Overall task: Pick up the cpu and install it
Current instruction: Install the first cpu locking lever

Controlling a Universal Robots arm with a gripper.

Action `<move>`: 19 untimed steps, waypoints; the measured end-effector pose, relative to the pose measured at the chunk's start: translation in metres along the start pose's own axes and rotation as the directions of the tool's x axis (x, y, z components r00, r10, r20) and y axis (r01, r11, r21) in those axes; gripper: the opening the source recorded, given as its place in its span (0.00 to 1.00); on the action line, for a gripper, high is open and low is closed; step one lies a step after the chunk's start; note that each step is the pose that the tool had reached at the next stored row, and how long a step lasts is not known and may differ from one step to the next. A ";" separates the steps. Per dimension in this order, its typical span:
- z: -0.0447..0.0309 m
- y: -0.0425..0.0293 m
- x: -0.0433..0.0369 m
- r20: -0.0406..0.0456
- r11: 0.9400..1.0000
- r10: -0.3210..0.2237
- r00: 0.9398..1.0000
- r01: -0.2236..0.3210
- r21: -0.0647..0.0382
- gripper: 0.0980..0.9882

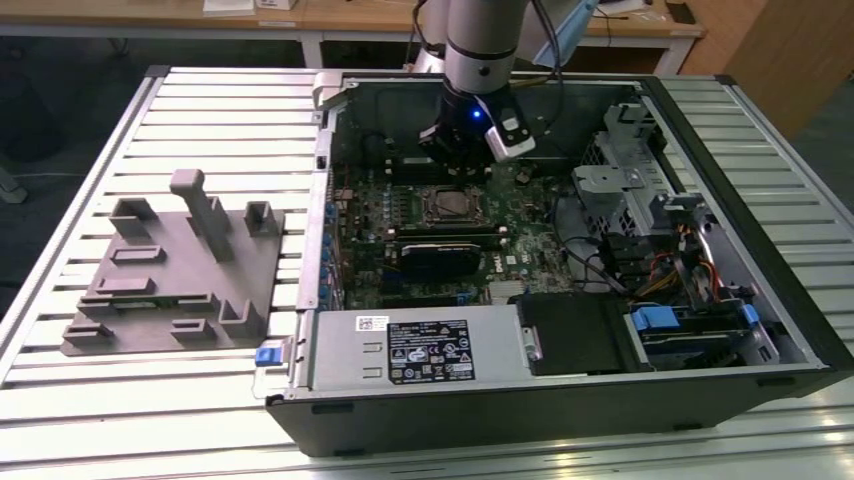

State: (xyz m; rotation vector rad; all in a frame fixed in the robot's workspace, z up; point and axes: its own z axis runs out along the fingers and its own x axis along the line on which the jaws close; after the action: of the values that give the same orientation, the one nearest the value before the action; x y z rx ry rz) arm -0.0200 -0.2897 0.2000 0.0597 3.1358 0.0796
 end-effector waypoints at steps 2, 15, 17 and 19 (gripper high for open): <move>0.0004 -0.0001 0.0000 0.000 1.000 0.000 1.000 0.000 0.002 0.01; 0.0049 0.0007 -0.0003 0.000 1.000 0.000 1.000 0.000 0.006 0.01; 0.0049 0.0011 -0.0003 0.000 1.000 0.000 1.000 0.000 0.006 0.01; 0.0036 0.0008 -0.0001 -0.001 1.000 0.000 1.000 0.000 0.006 0.01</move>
State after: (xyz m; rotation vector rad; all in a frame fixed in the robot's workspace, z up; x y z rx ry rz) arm -0.0199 -0.2887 0.1964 0.0595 3.1367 0.0701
